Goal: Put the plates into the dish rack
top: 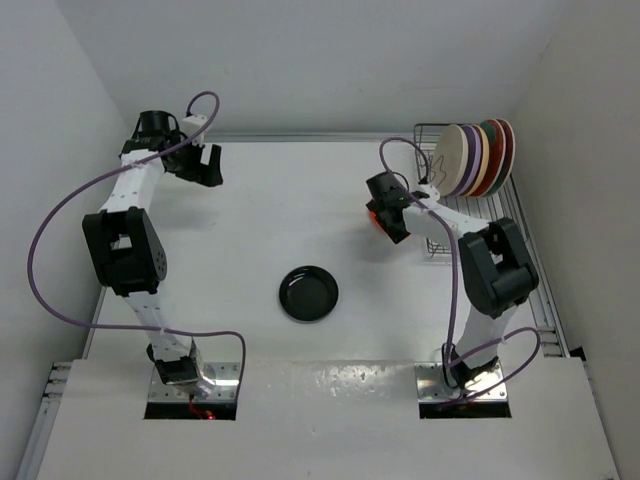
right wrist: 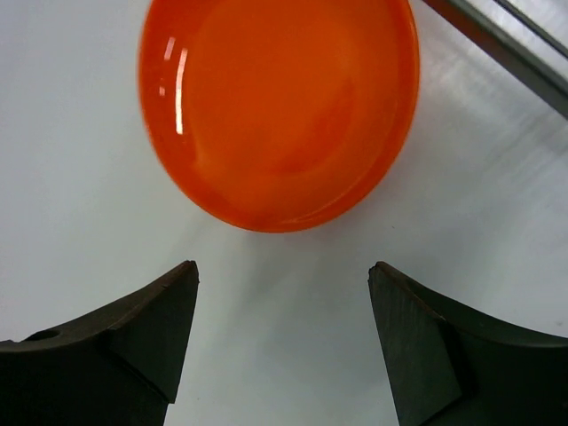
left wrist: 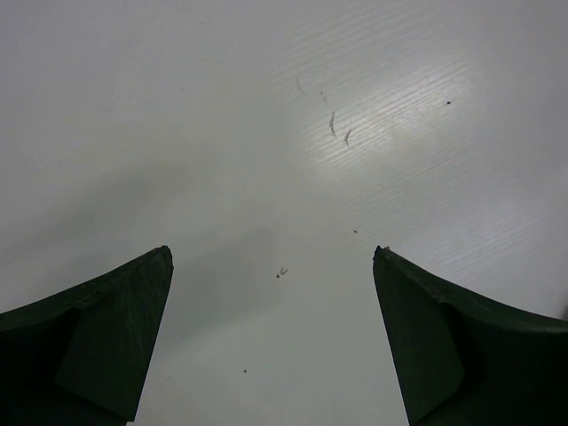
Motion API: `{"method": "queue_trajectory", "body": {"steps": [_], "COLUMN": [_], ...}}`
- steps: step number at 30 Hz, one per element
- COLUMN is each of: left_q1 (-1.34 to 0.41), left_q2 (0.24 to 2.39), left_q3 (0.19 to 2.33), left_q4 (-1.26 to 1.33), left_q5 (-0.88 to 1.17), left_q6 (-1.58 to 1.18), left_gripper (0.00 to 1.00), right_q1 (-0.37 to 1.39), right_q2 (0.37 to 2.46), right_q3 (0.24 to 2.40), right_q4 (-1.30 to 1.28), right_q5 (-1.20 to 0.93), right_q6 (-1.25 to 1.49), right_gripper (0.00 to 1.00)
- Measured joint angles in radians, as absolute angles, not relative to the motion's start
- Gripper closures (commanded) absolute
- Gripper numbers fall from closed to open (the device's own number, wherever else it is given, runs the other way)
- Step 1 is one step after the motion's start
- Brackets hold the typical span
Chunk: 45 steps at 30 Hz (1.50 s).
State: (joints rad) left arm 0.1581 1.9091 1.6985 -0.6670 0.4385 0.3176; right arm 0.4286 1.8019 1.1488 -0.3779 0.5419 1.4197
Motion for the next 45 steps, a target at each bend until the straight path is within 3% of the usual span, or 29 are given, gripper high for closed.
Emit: {"method": "queue_trajectory", "body": {"steps": [16, 19, 24, 27, 28, 32, 38, 45], "left_q1": [0.163, 0.164, 0.164, 0.164, 0.164, 0.164, 0.164, 0.164], "left_q2": [1.914, 1.918, 1.927, 1.936, 1.936, 1.941, 1.950, 1.950], "left_q3": [1.711, 1.724, 1.747, 1.753, 1.753, 1.758, 1.759, 1.760], "left_q4": [-0.724, -0.730, -0.743, -0.748, -0.751, -0.757, -0.765, -0.771], "left_q5": [0.447, 0.448, 0.448, 0.448, 0.448, 0.448, 0.448, 0.448], "left_q6": [0.341, 0.347, 0.358, 0.358, 0.358, 0.361, 0.366, 0.371], "left_gripper": [0.00, 0.00, 0.00, 0.00, 0.00, 0.00, 0.00, 0.00], "right_q1": [0.427, 0.413, 0.400, 0.395, 0.393, 0.394, 0.387, 0.369], "right_q2": [1.932, 1.942, 1.959, 1.969, 1.973, 1.978, 1.989, 1.983], "right_q3": [1.140, 1.141, 1.140, 1.137, 1.136, 1.137, 1.158, 1.117], "right_q4": [-0.376, -0.346, -0.299, -0.292, -0.293, -0.298, -0.329, -0.149], "right_q5": [0.622, 0.628, 0.625, 0.624, 0.633, 0.643, 0.633, 0.522], "right_q6": [1.819, 1.851, 1.901, 1.916, 1.913, 1.911, 1.898, 1.612], "right_gripper": [0.24, 0.28, 0.43, 0.65, 0.78, 1.00, 1.00, 1.00]}}
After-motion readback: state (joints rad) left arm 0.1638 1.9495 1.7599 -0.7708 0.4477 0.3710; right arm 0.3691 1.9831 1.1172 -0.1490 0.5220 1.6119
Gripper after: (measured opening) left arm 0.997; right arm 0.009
